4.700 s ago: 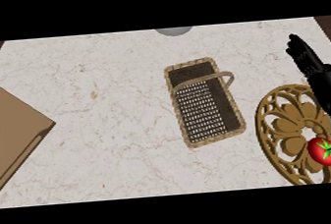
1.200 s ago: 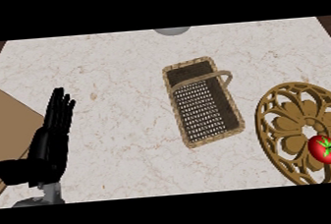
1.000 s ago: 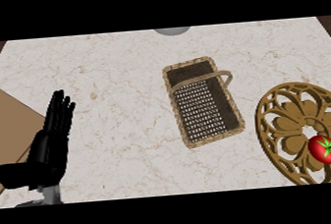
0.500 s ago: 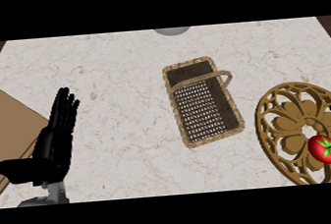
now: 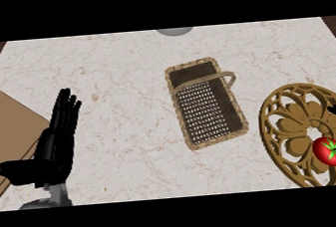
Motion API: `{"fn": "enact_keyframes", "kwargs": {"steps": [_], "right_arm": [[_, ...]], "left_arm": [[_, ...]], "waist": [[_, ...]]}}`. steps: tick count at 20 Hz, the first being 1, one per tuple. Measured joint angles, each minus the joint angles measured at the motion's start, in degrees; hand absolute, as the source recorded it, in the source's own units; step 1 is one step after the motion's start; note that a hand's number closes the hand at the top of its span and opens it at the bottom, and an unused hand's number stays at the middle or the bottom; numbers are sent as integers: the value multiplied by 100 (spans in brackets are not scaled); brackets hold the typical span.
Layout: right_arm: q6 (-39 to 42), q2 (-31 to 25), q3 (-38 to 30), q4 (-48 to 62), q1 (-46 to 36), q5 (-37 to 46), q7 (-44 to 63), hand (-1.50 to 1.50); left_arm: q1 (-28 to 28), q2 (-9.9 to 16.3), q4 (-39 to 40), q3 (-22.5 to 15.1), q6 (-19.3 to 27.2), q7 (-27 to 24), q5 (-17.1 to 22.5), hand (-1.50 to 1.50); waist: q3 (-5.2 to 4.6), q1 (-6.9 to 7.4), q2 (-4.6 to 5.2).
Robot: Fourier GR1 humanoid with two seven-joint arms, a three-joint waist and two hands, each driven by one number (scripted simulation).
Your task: Pick the tomato from the placemat and place it in the basket
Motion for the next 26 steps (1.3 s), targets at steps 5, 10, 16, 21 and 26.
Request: {"fn": "enact_keyframes", "kwargs": {"steps": [5, 10, 16, 21, 26], "right_arm": [[-9, 138, -27, 129, 9, 223, -223, -150], [-93, 267, -71, 364, -37, 420, -426, -150], [-283, 422, -90, 710, -138, 686, -605, -150], [-385, 431, -112, 993, -97, 806, -902, 150], [-379, 194, 158, 1106, -133, 1123, -1277, 150]], "left_arm": [[93, -54, -79, 76, -62, -6, -94, 0], [3, -78, -21, 211, -194, 7, -70, 0], [-96, -203, 147, 253, -192, -60, -219, 0], [-83, -135, 29, 395, -321, 51, -144, 0], [-28, -269, 19, 259, -247, 15, -301, 0]], "waist": [[0, -2, -1], [2, -2, 1], [1, -4, 1], [-3, -2, -1], [-18, 0, -8]]}}
